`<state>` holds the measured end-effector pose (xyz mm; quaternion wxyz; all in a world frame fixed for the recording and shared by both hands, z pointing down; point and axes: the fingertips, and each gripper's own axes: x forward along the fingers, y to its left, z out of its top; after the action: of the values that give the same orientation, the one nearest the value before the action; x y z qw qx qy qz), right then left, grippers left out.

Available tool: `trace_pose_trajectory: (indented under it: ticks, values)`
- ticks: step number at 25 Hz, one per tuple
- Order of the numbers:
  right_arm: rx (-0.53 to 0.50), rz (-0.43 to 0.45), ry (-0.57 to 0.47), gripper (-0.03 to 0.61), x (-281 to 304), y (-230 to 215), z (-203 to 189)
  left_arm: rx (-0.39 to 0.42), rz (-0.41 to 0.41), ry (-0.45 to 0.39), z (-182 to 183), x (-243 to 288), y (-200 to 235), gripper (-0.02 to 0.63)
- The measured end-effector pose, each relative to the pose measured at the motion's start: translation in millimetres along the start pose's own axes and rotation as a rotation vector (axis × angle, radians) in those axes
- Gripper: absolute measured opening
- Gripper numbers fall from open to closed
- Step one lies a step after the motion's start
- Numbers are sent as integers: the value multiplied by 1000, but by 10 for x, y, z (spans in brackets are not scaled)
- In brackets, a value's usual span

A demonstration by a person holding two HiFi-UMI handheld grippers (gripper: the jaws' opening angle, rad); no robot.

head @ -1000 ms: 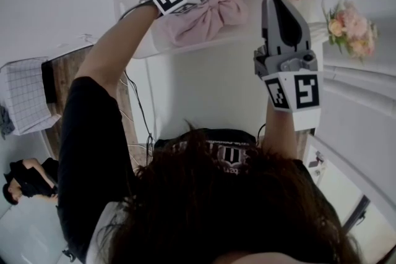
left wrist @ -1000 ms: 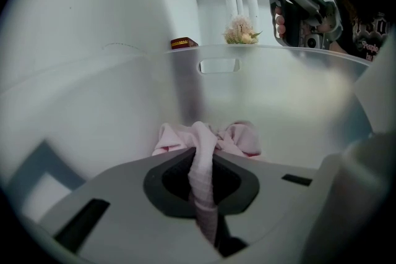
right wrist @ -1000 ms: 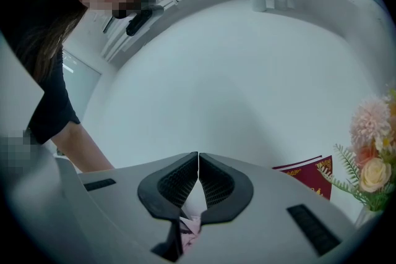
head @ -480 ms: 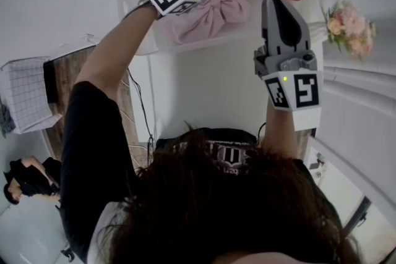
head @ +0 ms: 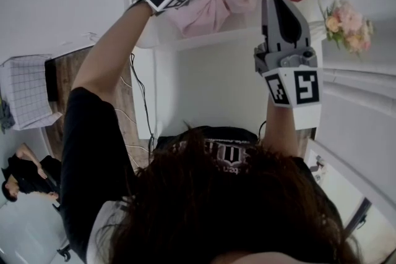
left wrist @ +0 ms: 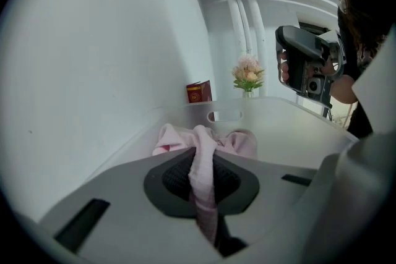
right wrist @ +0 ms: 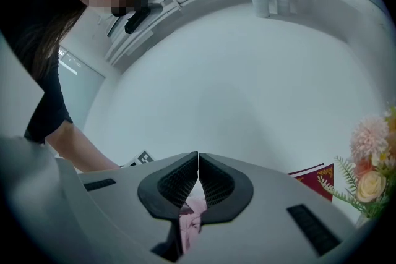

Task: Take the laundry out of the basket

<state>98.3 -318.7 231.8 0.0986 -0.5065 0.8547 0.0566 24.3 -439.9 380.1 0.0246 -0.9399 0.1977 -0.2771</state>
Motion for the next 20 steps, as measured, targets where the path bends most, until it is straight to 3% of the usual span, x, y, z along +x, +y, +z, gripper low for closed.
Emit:
trace_pose_trajectory:
  ticks: [14,20]
  values:
    - [-37,8,-51,28,-34,72,308,-11,179,-199,797,-624,18,12]
    - [-60,23,-61,28,31,56,489,39,214,-243,1110,-863,-100,12]
